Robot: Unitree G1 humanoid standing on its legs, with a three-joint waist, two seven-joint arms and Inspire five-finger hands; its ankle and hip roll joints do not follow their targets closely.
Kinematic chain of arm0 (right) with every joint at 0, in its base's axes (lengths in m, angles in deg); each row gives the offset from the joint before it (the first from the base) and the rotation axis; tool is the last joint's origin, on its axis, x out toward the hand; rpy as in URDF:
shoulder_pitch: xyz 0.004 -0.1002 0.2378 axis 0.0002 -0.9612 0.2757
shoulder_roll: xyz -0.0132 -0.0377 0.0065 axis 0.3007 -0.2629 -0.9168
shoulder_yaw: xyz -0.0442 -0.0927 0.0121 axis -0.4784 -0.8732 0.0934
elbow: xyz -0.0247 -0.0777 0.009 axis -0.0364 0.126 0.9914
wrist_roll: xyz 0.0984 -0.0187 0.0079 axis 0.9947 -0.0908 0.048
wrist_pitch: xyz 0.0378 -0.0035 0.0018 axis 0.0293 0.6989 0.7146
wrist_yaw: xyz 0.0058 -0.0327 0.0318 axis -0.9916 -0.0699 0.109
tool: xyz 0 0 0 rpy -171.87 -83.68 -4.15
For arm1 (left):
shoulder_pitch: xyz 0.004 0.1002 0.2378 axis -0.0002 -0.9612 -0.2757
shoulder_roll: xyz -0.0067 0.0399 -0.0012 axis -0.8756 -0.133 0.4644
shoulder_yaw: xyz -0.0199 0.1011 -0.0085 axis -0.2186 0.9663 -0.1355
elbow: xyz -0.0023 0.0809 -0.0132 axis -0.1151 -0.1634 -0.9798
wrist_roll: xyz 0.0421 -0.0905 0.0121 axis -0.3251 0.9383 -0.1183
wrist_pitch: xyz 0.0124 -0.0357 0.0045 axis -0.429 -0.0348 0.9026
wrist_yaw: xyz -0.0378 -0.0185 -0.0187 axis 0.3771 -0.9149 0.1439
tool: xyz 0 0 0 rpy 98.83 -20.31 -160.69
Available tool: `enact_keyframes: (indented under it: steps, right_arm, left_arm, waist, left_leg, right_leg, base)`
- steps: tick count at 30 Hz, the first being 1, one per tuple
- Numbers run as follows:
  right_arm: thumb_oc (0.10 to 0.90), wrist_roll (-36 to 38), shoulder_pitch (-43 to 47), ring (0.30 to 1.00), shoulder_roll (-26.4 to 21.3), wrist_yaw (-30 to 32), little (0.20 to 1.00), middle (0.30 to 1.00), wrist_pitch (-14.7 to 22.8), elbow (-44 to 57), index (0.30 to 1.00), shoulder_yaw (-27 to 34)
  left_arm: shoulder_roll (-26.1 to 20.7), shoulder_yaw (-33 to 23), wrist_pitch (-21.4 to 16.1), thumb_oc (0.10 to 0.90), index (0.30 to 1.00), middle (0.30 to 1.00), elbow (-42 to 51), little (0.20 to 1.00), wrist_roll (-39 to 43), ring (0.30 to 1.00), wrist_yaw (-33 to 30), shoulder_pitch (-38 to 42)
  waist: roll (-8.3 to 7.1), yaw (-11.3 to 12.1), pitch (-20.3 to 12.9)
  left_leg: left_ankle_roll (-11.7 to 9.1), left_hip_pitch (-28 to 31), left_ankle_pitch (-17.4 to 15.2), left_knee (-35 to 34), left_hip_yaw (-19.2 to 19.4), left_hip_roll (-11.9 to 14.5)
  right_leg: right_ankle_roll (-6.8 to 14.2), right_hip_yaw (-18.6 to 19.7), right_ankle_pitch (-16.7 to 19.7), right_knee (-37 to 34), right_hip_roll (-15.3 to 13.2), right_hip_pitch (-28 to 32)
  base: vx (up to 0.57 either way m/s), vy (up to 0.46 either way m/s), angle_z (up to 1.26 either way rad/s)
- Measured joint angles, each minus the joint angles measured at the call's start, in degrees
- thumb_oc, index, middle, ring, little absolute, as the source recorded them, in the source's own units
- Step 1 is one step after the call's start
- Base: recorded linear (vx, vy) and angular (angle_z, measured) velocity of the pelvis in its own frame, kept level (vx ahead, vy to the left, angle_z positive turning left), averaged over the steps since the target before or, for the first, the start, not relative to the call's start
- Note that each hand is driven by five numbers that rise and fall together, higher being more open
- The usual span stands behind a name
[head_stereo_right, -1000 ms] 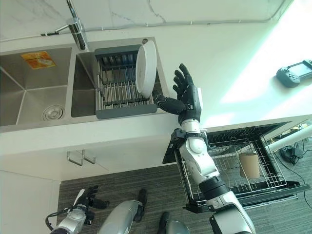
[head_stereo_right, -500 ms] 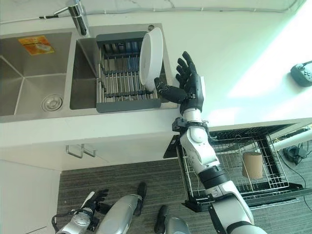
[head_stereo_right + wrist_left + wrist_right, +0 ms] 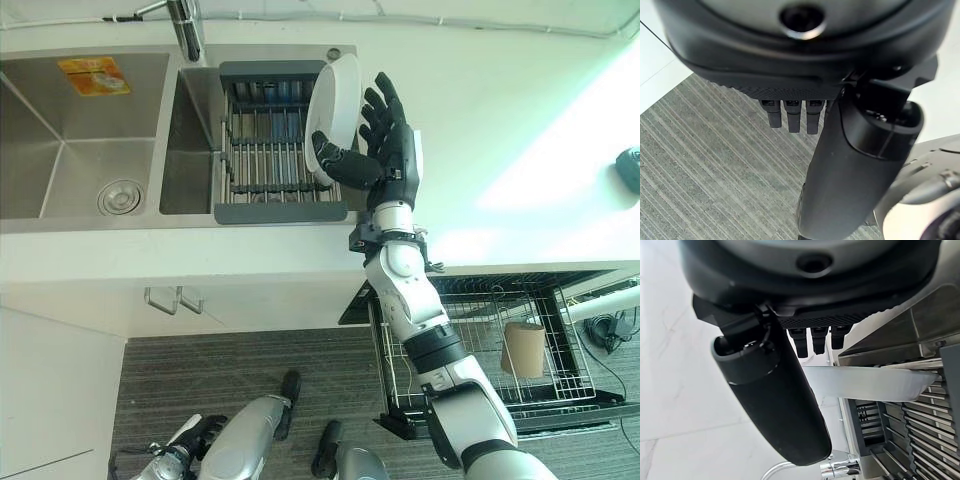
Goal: Place the dishes in the dishwasher.
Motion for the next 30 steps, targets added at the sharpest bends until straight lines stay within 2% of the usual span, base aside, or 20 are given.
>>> enact_keyframes:
  steps: [7,13,21,25,26,27,28,30]
  right_arm:
    - [0.800,0.80,2.32,0.900,0.24,0.20,0.900,0.900,-1.05,-4.85,0.900,0.16]
    - [0.800,2.81,4.67,0.900,0.18,0.09,0.900,0.900,-0.94,-4.88,0.900,1.44]
    - [0.800,3.53,5.63,0.900,0.18,-0.13,0.900,0.900,-0.92,-5.84,0.900,2.13]
    - [0.800,4.53,7.30,0.900,0.08,-0.37,0.900,0.900,-1.31,-6.80,0.900,2.41]
    - [0.717,4.53,7.30,0.775,0.08,-0.43,0.775,0.775,-1.46,-6.80,0.775,2.38]
    - [0.532,4.50,7.41,0.498,0.03,-0.44,0.498,0.498,-1.76,-6.80,0.498,2.40]
    - [0.400,4.48,7.68,0.300,-0.10,-0.43,0.300,0.300,-2.32,-6.80,0.300,2.40]
    - [0.400,4.39,7.97,0.300,-0.09,-0.39,0.300,0.300,-2.63,-6.80,0.300,2.16]
  left_arm:
    - [-0.23,2.32,-0.12,0.800,0.900,0.900,0.04,0.900,-2.14,0.900,-0.08,0.30]
    - [-0.41,3.23,-0.21,0.800,0.900,0.900,0.13,0.900,-2.15,0.900,-0.36,0.98]
    - [-0.62,3.25,-0.45,0.800,0.900,0.900,0.14,0.900,-2.14,0.900,-0.44,1.48]
    - [-0.94,3.48,-0.53,0.800,0.900,0.900,0.77,0.900,-2.14,0.900,-0.41,2.45]
    - [-1.05,3.48,-0.54,0.800,0.900,0.900,0.82,0.900,-2.14,0.900,-0.41,2.46]
    - [-1.20,3.57,-0.50,0.800,0.900,0.900,0.82,0.900,-2.14,0.900,-0.39,2.47]
    - [-1.42,3.76,-0.50,0.800,0.900,0.900,0.81,0.900,-2.15,0.900,-0.36,2.46]
    - [-1.76,4.28,-0.46,0.800,0.900,0.900,0.80,0.900,-2.14,0.900,-0.38,2.48]
  waist:
    - [0.33,0.10,0.23]
    - [0.97,0.14,1.75]
    - [1.06,0.37,1.80]
    - [1.72,0.60,2.16]
    - [1.72,0.91,2.16]
    - [1.72,1.29,2.16]
    - [1.72,1.52,2.16]
    - [1.72,1.66,2.16]
  left_leg:
    - [-0.04,-0.31,-0.19,0.40,-0.14,-0.02]
    - [0.02,-1.42,-0.05,0.63,-0.40,-0.09]
    - [0.00,-1.52,-0.05,0.58,-1.24,-0.62]
    - [-0.07,-1.52,0.01,0.61,-1.65,-0.71]
    - [-0.07,-1.47,0.00,0.61,-1.69,-0.72]
    - [-0.07,-1.39,0.01,0.60,-1.68,-0.71]
    - [-0.07,-1.36,0.01,0.61,-1.73,-0.72]
    - [-0.02,-1.35,0.06,0.61,-1.82,-0.75]
  right_leg:
    - [0.01,-0.11,0.01,0.03,0.01,-0.15]
    - [0.04,-0.80,0.08,0.22,0.01,-1.02]
    - [0.04,-1.24,0.04,-0.07,-0.14,-0.71]
    - [0.05,-1.73,0.05,-0.09,-0.14,-0.50]
    - [0.05,-1.81,0.05,-0.19,-0.14,-0.39]
    - [0.05,-1.89,0.05,-0.31,-0.12,-0.27]
    - [0.05,-2.11,0.05,-0.45,-0.10,-0.12]
    - [0.06,-2.41,0.05,-0.59,-0.07,0.02]
  base:
    - [0.00,0.000,0.00]
    - [0.00,0.002,0.01]
    - [0.01,0.009,0.05]
    - [0.00,-0.001,0.05]
    - [0.00,-0.004,0.04]
    - [0.00,-0.005,0.03]
    - [-0.01,-0.006,0.04]
    - [0.00,-0.011,0.04]
